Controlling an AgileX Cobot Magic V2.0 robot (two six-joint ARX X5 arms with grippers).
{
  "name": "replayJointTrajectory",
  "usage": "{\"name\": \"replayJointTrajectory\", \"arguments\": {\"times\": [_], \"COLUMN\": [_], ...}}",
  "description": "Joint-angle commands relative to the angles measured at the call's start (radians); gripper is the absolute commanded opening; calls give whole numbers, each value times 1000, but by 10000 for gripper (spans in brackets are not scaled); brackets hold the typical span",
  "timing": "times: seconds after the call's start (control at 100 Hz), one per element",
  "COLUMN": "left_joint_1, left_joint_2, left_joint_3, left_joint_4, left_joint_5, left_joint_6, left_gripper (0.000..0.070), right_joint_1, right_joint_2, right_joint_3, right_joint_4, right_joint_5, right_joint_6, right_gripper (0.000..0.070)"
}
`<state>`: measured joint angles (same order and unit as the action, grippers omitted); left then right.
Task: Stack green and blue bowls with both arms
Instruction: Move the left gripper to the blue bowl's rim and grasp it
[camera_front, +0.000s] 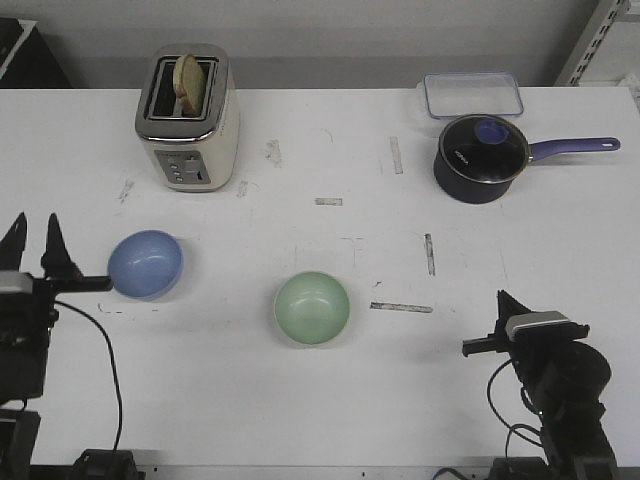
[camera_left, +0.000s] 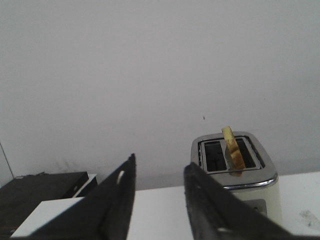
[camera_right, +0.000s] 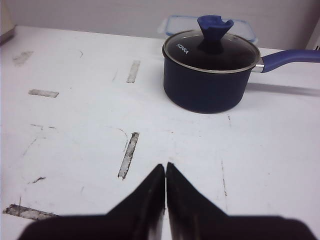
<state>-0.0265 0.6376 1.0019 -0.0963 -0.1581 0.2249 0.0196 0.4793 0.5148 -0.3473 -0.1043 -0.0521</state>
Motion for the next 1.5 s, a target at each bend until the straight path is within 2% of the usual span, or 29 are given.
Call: {"name": "replayJointTrajectory", "arguments": {"times": [0.0, 0.07, 0.09, 0.18, 0.24, 0.35, 0.47, 0.57, 0.85, 1.3, 1.36, 1.4, 1.49], "left_joint_1": [2, 8, 13, 43, 79, 174, 273, 314, 315, 299, 297, 296, 296], "left_joint_2": [95, 169, 198, 298, 354, 443, 526, 599, 794, 1010, 1030, 1041, 1061], "left_joint_3": [73, 126, 145, 214, 251, 280, 280, 280, 280, 280, 280, 280, 280], "left_joint_4": [-52, -116, -142, -251, -325, -415, -488, -546, -689, -658, -654, -648, -640], "left_joint_5": [-3, -3, -3, -3, -3, 15, 126, 188, 190, 193, 193, 193, 193], "left_joint_6": [25, 6, -16, -103, -137, -182, -249, -271, -263, -270, -281, -285, -287], "left_gripper": [350, 445, 491, 614, 657, 657, 656, 652, 651, 645, 625, 583, 411], "right_joint_1": [4, 10, 12, 18, 22, 28, 34, 34, 34, 34, 34, 34, 34], "right_joint_2": [1, 1, 1, 1, 1, 1, 1, 1, 8, 8, 8, 8, 14], "right_joint_3": [2, 2, 2, 2, 2, 2, 2, 2, 2, 2, 2, 2, 2], "right_joint_4": [11, 11, 11, 11, 11, 11, 11, 11, 12, 14, 17, 19, 26], "right_joint_5": [0, 0, 0, 0, 0, 0, 0, 0, 0, 0, 0, 0, 0], "right_joint_6": [3, 2, 2, 2, 1, -1, -1, -1, -2, -6, -6, -6, -6], "right_gripper": [0, 0, 0, 0, 0, 0, 0, 0, 0, 0, 0, 0, 0]}}
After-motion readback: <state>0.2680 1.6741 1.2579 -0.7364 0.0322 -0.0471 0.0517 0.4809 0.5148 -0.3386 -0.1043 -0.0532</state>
